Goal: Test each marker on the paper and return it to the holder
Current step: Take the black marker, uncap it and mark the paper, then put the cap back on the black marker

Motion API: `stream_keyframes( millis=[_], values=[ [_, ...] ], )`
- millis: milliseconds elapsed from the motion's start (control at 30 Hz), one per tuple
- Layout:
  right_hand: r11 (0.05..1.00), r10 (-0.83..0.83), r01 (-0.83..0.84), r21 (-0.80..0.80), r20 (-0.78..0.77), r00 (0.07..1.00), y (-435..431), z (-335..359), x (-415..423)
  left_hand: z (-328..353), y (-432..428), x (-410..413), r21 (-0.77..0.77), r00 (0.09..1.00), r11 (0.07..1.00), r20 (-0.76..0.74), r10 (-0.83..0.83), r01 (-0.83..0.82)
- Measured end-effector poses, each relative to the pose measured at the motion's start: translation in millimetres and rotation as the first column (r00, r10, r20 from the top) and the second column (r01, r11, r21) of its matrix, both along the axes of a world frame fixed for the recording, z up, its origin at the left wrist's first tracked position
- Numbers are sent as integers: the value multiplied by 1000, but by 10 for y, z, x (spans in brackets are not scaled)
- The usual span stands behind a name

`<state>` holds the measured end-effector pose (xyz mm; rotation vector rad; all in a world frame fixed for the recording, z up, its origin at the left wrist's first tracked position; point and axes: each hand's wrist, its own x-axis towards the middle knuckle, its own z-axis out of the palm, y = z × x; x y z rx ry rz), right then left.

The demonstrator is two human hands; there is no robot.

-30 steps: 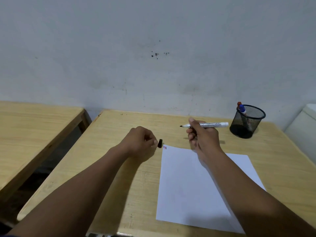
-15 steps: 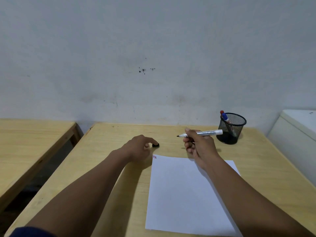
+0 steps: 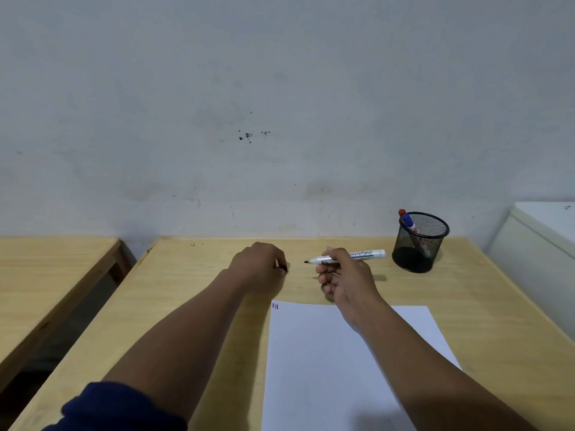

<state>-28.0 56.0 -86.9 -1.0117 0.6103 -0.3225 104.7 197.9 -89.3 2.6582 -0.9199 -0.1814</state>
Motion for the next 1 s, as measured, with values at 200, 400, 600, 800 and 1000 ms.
stream_keyframes(
  millis=[200, 400, 600, 800, 1000],
  values=[
    [994, -42, 41, 105, 12, 999, 12, 51, -33, 198, 30, -89, -584, 937, 781, -350, 2, -220],
    [955, -106, 67, 288, 123, 987, 28, 142, -40, 563, 11, -394, -738, 743, 559, -602, -294, -377],
    [942, -145, 74, 328, 196, 970, 45, 286, -63, 593, -54, -550, -737, 683, 504, -648, -337, -451],
    [950, -159, 88, 301, 223, 962, 6, 364, -77, 601, -98, -581, -735, 675, 512, -650, -348, -444],
    [963, -167, 106, 249, 235, 958, -40, 371, -107, 612, -199, -613, -761, 739, 518, -594, -317, -390]
  ],
)
